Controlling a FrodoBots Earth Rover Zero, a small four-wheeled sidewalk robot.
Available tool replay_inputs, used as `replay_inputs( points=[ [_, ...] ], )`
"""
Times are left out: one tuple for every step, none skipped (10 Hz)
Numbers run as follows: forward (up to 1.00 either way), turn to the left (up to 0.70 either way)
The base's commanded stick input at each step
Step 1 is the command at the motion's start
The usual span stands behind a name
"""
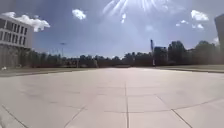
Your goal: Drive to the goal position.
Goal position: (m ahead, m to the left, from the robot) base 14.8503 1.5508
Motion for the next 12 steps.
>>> replay_inputs(
  points=[
    [0.7, 0.01],
    [0.7, 0.01],
    [0.7, 0.01],
    [0.7, 0.01],
    [0.7, 0.01],
    [0.7, 0.01],
    [0.7, 0.01],
    [0.7, 0.01],
    [0.7, 0.01],
    [0.7, 0.01],
    [0.7, 0.01],
    [0.7, 0.01]
  ],
)
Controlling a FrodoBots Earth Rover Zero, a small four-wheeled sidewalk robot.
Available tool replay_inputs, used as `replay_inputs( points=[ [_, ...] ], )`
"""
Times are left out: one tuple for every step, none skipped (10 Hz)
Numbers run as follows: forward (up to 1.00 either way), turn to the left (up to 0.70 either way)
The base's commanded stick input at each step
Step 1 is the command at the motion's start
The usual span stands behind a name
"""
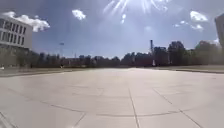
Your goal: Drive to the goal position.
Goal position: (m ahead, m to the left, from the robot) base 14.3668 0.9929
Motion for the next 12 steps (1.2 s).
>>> replay_inputs(
  points=[
    [0.7, 0.01],
    [0.7, 0.01],
    [0.7, 0.01],
    [0.7, 0.01],
    [0.7, 0.01],
    [0.7, 0.01],
    [0.7, 0.01],
    [0.7, 0.02],
    [0.7, 0.03],
    [0.7, 0.23],
    [0.7, 0.31],
    [0.7, 0.23]
  ],
)
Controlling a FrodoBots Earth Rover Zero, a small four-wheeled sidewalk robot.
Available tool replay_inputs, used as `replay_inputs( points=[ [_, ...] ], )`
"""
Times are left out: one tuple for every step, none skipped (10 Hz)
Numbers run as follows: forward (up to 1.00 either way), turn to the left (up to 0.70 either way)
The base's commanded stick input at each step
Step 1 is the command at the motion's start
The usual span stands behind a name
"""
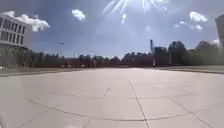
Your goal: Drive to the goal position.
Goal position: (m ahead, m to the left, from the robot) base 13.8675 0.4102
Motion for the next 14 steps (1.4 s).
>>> replay_inputs(
  points=[
    [0.7, 0.1],
    [0.7, 0.03],
    [0.7, 0.03],
    [0.7, 0.03],
    [0.7, 0.03],
    [0.7, 0.03],
    [0.7, 0.03],
    [0.7, 0.03],
    [0.7, 0.03],
    [0.7, 0.03],
    [0.7, 0.03],
    [0.7, 0.03],
    [0.7, 0.03],
    [0.7, 0.03]
  ],
)
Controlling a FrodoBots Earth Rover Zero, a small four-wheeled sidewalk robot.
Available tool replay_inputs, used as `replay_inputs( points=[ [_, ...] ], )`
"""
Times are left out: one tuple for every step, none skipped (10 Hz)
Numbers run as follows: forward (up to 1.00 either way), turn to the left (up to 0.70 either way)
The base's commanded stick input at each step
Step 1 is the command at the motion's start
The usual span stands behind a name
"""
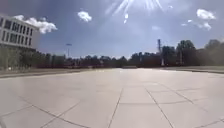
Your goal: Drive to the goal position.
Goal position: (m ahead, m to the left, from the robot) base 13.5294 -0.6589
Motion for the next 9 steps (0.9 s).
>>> replay_inputs(
  points=[
    [0.7, 0.03],
    [0.7, 0.03],
    [0.7, 0.03],
    [0.7, 0.03],
    [0.7, 0.03],
    [0.7, 0.03],
    [0.7, 0.03],
    [0.7, 0.03],
    [0.7, 0.03]
  ],
)
